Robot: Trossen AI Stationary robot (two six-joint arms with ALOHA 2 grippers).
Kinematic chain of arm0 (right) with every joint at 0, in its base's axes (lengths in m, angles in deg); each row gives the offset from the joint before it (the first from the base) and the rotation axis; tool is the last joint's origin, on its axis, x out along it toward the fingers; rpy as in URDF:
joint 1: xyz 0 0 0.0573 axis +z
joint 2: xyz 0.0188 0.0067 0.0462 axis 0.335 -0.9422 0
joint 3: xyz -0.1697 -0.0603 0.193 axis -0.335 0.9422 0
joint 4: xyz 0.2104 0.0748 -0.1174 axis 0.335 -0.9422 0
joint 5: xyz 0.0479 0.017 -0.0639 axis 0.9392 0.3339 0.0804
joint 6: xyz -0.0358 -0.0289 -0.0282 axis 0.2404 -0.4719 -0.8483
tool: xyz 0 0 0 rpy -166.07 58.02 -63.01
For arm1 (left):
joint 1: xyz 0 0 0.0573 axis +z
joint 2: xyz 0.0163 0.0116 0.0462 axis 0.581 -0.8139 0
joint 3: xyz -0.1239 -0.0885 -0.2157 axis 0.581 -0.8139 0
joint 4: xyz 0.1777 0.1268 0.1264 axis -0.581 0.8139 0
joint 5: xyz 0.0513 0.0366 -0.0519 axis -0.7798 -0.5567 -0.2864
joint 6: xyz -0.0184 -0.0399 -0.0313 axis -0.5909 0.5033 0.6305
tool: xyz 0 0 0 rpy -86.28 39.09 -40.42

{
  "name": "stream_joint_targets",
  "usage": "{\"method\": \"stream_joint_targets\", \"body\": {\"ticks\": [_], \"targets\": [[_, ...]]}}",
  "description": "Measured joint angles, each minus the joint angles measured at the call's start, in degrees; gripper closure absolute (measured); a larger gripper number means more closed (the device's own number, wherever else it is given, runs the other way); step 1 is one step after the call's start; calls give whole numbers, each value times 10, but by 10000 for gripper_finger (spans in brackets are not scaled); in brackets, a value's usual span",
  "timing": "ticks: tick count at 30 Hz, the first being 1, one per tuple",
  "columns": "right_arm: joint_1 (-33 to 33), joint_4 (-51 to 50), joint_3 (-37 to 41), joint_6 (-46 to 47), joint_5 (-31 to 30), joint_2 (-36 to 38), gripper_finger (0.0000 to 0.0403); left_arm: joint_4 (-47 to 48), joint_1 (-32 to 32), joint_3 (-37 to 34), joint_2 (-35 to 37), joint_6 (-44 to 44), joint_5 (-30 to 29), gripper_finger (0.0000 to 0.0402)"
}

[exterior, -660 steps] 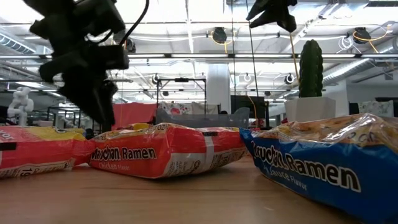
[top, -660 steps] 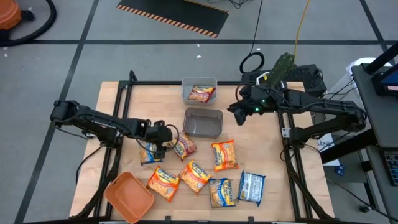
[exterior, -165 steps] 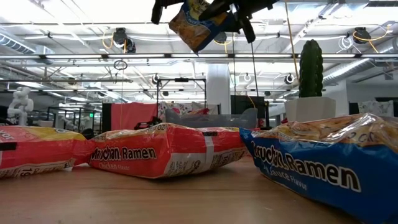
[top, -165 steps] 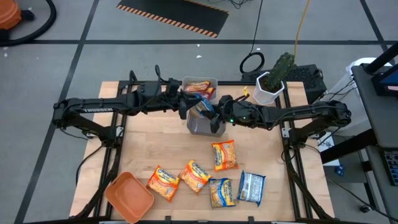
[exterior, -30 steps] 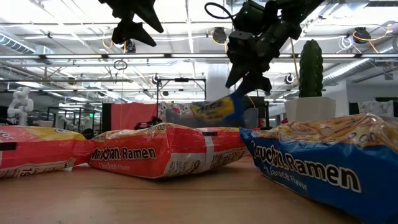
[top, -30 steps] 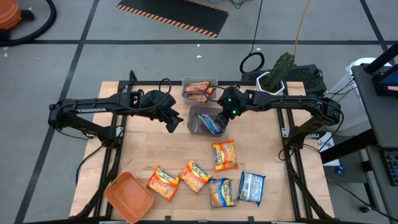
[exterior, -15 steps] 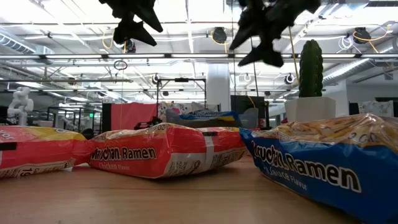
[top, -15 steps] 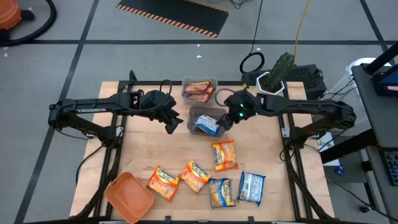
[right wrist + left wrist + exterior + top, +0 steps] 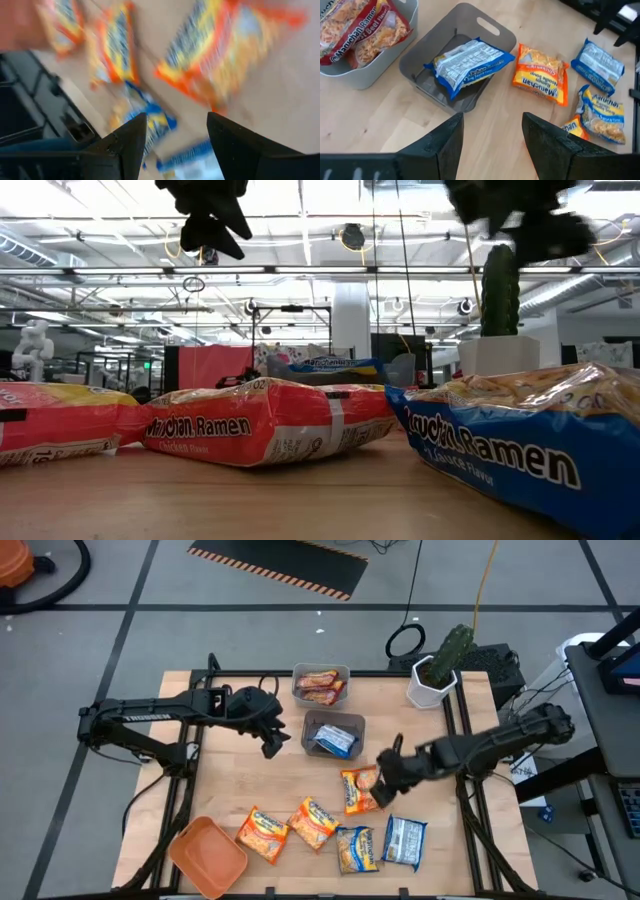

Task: Sort Maruchan noodles
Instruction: Put the right blue noodle pack into the black bin

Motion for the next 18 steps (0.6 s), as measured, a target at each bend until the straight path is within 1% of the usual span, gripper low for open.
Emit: {"method": "stream_joint_targets", "body": {"ticks": [4, 8, 11, 15, 18], "targets": [[44, -63, 0, 93, 0, -4, 202, 8, 0, 0, 0, -24, 1, 195], [67, -107, 0, 150, 3, -4, 202, 9, 0, 0, 0, -41, 1, 195], [72, -117, 0, 164, 18, -4, 202, 13, 0, 0, 0, -46, 1, 195], [72, -117, 0, 172, 11, -14, 202, 14, 0, 0, 0, -46, 1, 195], [72, -119, 0, 155, 9, -29, 202, 13, 1, 0, -2, -46, 0, 195]]}}
